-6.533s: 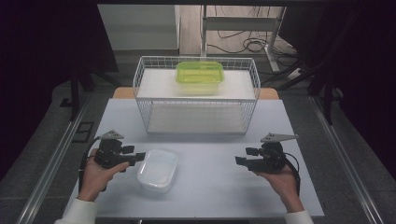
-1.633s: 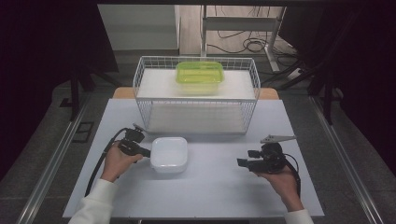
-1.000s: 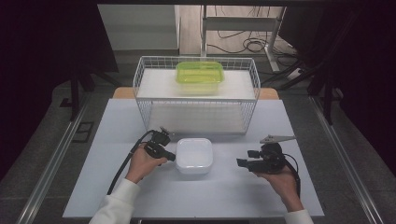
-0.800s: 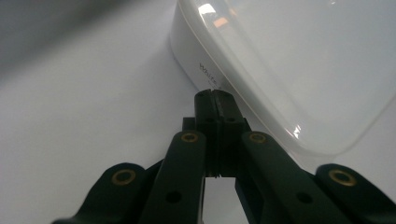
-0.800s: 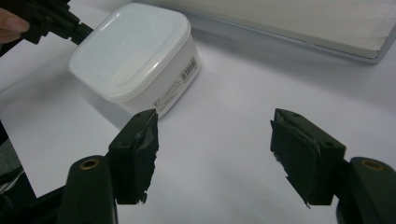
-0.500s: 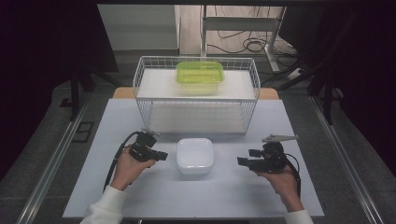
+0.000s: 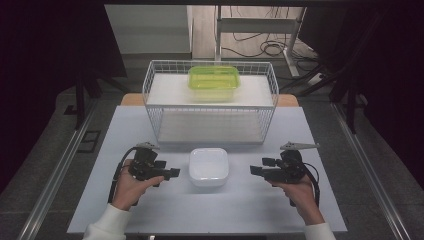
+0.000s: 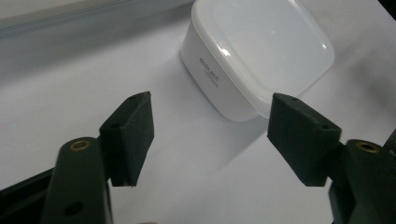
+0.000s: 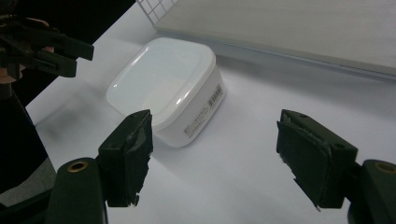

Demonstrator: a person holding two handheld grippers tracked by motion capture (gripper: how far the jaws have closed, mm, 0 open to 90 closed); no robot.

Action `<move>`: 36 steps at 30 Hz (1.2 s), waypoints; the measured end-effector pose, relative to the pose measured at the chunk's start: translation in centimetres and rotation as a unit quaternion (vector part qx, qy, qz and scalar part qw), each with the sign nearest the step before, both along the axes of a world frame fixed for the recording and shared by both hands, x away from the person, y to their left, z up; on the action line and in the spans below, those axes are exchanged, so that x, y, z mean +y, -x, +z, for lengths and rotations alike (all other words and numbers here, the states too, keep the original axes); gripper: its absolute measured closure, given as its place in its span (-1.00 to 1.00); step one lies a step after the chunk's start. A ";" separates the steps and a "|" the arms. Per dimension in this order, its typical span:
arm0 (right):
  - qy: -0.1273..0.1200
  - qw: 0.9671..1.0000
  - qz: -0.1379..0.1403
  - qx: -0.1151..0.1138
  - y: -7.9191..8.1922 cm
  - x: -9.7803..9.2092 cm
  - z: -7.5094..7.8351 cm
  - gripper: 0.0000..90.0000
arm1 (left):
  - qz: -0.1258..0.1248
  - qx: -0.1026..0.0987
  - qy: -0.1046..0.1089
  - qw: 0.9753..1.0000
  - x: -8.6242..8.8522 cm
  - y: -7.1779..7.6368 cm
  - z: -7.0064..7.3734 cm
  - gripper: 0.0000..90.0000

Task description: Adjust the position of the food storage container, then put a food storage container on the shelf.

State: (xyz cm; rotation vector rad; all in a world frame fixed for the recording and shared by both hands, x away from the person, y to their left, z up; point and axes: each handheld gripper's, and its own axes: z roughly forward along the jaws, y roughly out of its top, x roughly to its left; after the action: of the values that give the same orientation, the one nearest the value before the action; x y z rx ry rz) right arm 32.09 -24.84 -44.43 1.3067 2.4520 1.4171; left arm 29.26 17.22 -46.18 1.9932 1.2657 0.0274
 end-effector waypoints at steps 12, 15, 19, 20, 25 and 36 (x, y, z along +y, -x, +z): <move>0.004 1.000 0.016 -0.009 -0.4 2.6 0.1 -0.43 | 0.024 -0.006 0.052 0.998 1.0 0.1 0.0 -0.37; 0.000 1.000 0.014 -0.004 -0.5 3.2 0.1 -0.39 | 0.023 0.003 0.057 0.998 0.8 -0.1 -0.4 -0.37; -0.002 1.000 0.022 0.007 -0.9 4.8 -0.4 -0.36 | 0.019 0.018 0.077 0.997 0.6 -0.7 -0.8 -0.35; -0.004 1.000 0.023 0.009 -1.0 5.1 -0.5 -0.34 | 0.018 0.022 0.082 0.996 0.6 -0.9 -0.9 -0.34; -0.018 0.999 0.012 0.027 -1.7 6.2 -0.9 -0.28 | 0.016 0.044 0.096 0.994 0.5 -1.6 -1.8 -0.29; -0.033 0.998 -0.008 0.060 -3.3 6.9 -1.7 -0.23 | 0.021 0.071 0.128 0.989 -0.1 -3.6 -3.3 -0.18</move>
State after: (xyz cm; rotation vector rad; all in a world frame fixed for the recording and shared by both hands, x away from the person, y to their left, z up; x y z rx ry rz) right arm 35.44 -17.94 -46.16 1.4634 2.4826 1.4683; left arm 32.90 17.09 -49.50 1.7729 1.3287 -0.2496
